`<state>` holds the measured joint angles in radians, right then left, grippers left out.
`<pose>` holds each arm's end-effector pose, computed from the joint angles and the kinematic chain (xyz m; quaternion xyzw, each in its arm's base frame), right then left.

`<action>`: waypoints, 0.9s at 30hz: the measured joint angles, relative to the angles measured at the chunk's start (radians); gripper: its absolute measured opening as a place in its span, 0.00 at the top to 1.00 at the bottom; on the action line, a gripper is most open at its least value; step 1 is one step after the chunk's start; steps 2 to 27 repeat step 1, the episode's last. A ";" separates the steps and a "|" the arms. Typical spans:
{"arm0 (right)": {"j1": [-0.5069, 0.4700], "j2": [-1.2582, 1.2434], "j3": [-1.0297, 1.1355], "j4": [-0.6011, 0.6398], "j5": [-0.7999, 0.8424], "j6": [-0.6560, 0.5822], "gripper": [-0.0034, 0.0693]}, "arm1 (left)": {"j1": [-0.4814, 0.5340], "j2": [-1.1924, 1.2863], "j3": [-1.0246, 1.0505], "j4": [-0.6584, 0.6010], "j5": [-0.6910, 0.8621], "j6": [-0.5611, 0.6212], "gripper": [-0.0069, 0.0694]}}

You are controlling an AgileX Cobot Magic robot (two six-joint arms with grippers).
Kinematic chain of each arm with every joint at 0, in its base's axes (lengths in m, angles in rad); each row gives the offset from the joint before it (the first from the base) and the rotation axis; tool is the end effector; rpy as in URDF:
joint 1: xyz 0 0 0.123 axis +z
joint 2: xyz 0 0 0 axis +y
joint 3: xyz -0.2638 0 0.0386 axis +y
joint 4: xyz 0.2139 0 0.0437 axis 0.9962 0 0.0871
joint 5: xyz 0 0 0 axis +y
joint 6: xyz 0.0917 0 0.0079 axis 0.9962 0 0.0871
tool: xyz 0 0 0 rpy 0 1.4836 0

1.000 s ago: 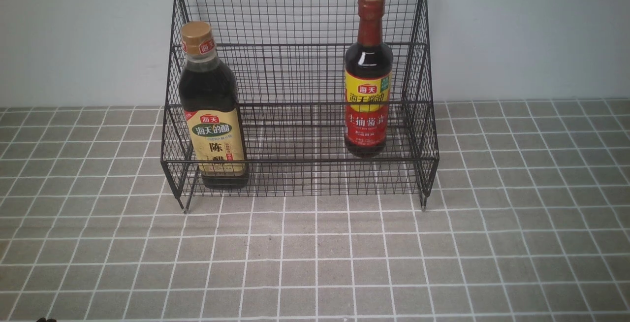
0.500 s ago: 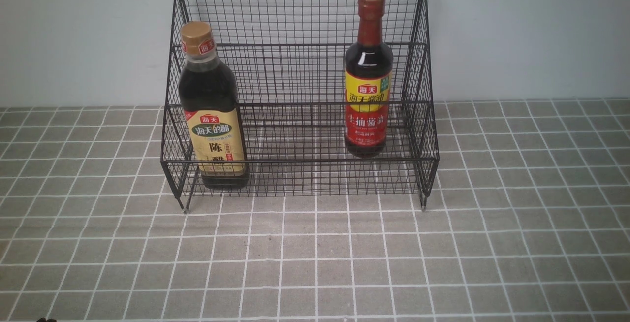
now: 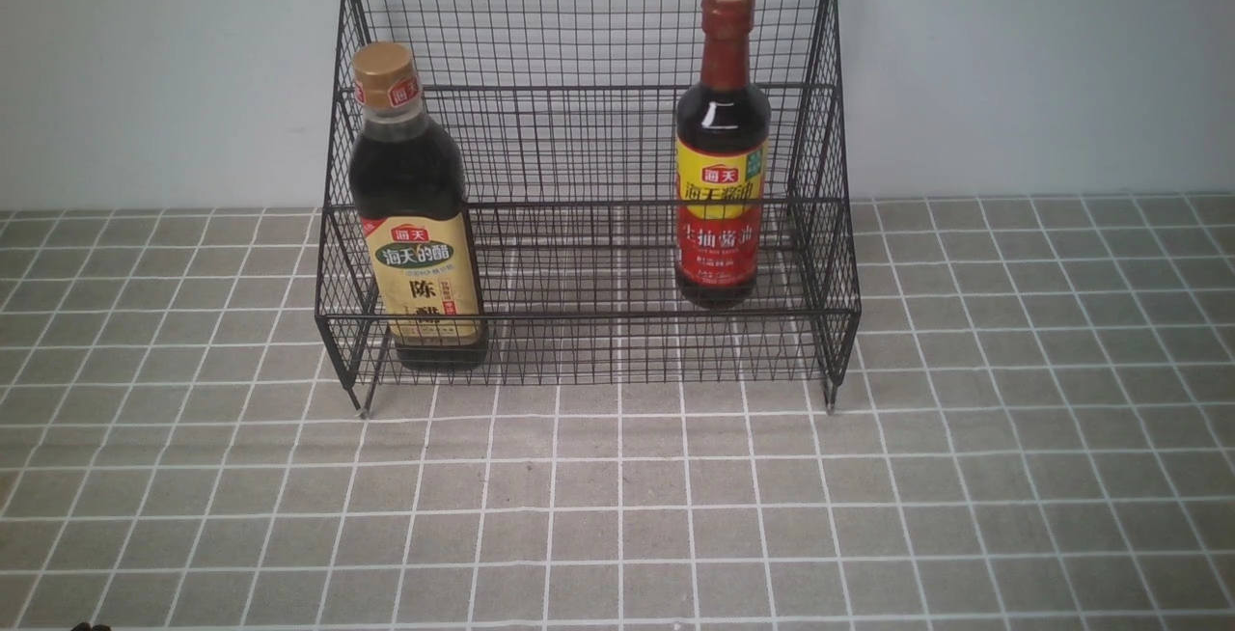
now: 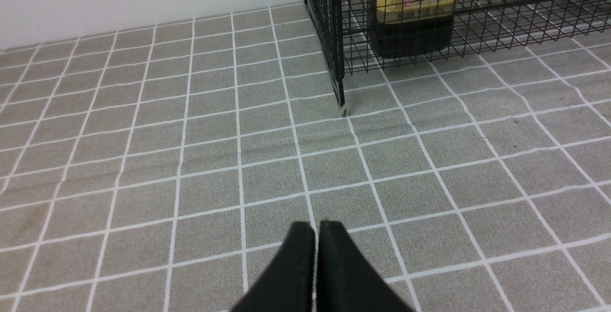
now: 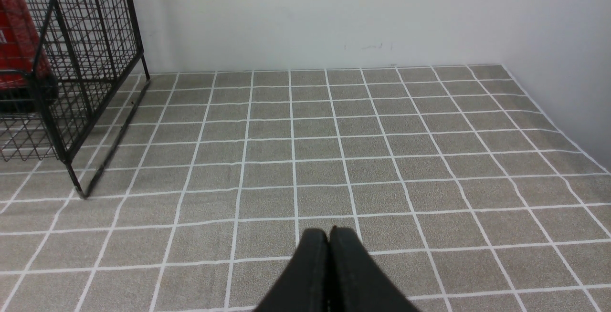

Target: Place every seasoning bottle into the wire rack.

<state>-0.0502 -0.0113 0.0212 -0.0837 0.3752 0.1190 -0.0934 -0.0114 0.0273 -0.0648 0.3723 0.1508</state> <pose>0.0379 -0.0047 0.1732 0.0458 0.8025 -0.0150 0.5947 0.0378 -0.0057 0.1716 0.0808 0.8008 -0.0104 0.5933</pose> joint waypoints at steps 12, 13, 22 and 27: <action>0.000 0.000 0.000 0.000 0.000 0.000 0.97 | 0.000 0.000 0.000 0.000 0.000 0.000 0.92; 0.000 0.000 0.000 0.000 0.000 0.000 0.97 | 0.000 0.000 0.000 0.000 0.000 0.000 0.92; 0.000 0.000 0.000 0.000 0.000 0.000 0.97 | 0.000 0.000 0.000 0.000 0.000 0.000 0.92; 0.000 0.000 0.000 0.000 0.000 0.000 0.97 | 0.000 0.000 0.000 0.000 0.000 0.000 0.92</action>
